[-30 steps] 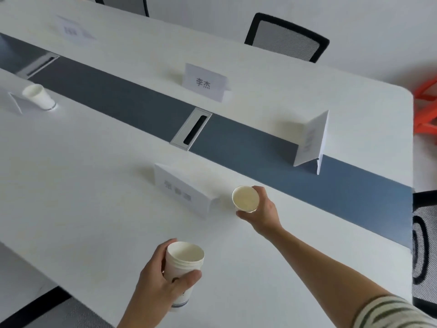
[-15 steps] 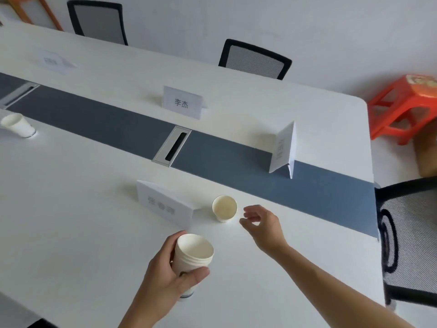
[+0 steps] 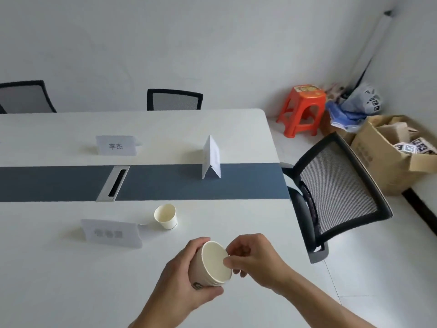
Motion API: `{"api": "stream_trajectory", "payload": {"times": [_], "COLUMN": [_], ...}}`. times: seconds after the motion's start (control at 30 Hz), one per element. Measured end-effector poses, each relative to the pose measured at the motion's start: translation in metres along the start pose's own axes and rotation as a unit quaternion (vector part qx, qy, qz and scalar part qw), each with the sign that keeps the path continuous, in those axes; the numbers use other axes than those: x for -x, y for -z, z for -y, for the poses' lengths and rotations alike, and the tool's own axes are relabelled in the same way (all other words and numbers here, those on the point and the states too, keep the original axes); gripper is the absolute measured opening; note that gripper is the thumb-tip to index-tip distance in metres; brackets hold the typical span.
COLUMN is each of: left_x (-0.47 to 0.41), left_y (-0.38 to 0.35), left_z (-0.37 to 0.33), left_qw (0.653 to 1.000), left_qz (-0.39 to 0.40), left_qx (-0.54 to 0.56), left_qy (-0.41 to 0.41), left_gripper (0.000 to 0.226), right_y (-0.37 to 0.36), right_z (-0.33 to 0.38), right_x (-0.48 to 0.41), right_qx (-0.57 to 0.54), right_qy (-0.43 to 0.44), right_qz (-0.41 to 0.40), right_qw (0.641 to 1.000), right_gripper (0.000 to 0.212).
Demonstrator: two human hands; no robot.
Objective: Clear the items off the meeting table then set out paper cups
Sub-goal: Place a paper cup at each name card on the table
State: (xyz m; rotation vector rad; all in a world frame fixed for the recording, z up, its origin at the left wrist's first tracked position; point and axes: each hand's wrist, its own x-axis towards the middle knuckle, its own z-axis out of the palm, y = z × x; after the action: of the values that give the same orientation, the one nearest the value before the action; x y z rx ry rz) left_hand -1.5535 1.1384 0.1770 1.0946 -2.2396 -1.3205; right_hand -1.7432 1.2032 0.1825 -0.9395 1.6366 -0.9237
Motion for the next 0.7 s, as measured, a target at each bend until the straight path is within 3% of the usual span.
{"api": "stream_trajectory", "payload": {"times": [0.3,0.4,0.53,0.7], "left_x": [0.058,0.079,0.092,0.086], "left_y": [-0.106,-0.151,-0.206,-0.277], "left_z": [-0.06,-0.081,-0.114,-0.163], "left_qw": [0.988,0.979,0.962,0.934], "left_qz": [0.131,0.184,0.243,0.31], "left_qx": [-0.047,-0.052,-0.059,-0.087], "left_qy": [-0.068,-0.07,-0.111,-0.153], "left_gripper": [0.07,0.062,0.059,0.057], "right_y": [0.066,0.088,0.106,0.14], "right_z": [-0.071,-0.102,-0.13,-0.164], "right_x": [0.17,0.236,0.301,0.361], "right_qx": [-0.139,-0.215,-0.281,-0.221], "right_qy": [-0.042,-0.042,0.002,0.041], "right_qz": [-0.141,-0.183,-0.195,-0.275], "right_qw": [0.979,0.959,0.94,0.935], "right_gripper": [0.005,0.023,0.03,0.06]}}
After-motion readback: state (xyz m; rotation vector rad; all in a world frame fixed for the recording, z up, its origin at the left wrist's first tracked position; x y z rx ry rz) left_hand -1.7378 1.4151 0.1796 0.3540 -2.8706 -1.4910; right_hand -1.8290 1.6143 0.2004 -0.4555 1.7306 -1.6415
